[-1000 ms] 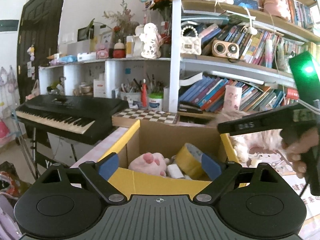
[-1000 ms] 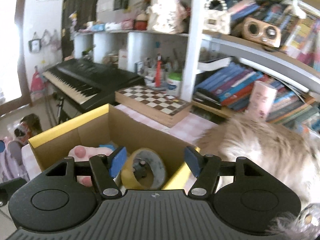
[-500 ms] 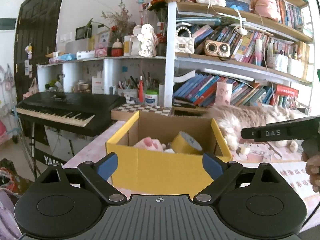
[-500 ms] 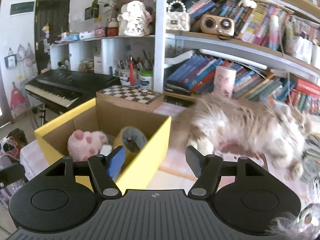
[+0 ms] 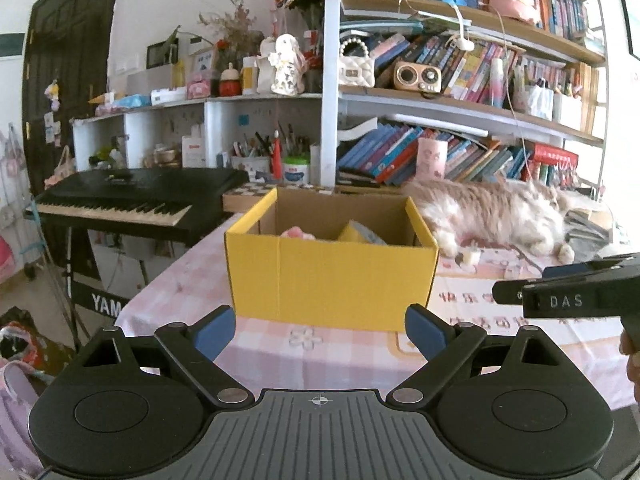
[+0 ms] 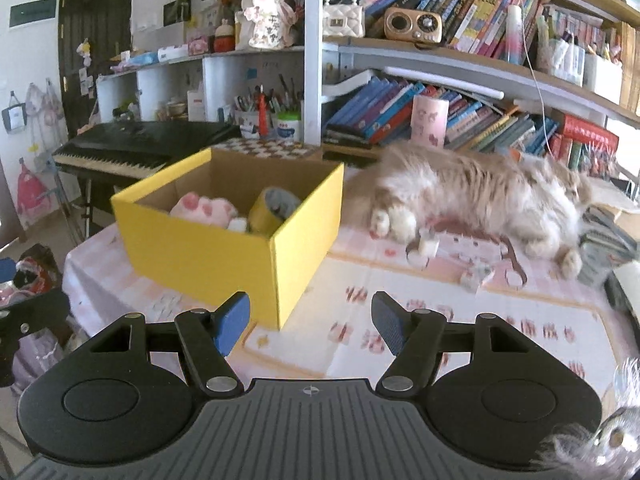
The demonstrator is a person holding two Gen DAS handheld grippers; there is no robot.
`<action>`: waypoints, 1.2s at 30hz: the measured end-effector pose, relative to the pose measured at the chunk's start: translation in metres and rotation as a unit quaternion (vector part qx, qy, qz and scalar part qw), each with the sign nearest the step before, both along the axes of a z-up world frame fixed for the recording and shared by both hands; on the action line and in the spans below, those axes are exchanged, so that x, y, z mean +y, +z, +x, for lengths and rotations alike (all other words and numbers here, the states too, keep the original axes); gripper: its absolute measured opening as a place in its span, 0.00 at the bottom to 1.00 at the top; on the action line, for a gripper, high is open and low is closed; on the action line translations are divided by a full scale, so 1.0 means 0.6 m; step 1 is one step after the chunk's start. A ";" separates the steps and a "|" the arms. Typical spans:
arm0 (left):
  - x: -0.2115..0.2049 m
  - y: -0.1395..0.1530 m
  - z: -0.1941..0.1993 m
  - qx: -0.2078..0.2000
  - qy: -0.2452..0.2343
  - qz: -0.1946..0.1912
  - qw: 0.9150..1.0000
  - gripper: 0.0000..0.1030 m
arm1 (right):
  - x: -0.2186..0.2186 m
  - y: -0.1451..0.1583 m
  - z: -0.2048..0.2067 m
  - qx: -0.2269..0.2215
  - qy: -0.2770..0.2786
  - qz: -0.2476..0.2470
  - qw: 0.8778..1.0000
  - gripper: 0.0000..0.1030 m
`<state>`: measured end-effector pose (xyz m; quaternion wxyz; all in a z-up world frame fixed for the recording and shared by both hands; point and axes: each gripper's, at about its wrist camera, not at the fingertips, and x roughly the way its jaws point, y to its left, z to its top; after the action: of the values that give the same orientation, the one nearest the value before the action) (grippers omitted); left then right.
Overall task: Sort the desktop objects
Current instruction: 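Withdraw both open tools from the yellow box back over the table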
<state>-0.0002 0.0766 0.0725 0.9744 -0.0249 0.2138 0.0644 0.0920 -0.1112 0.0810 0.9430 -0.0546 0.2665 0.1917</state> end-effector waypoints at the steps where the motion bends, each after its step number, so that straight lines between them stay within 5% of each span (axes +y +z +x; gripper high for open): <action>1: 0.000 -0.002 -0.004 0.003 0.001 -0.001 1.000 0.91 | 0.001 -0.003 -0.007 0.003 0.000 0.000 1.000 0.63; 36: -0.030 -0.039 -0.062 0.065 -0.029 0.013 0.997 0.91 | 0.019 -0.060 -0.127 0.042 0.024 -0.040 0.998 0.66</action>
<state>-0.0376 0.0583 0.0493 0.9602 -0.0021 0.2766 0.0399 0.0158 -0.1000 0.0453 0.9232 -0.0910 0.3119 0.2052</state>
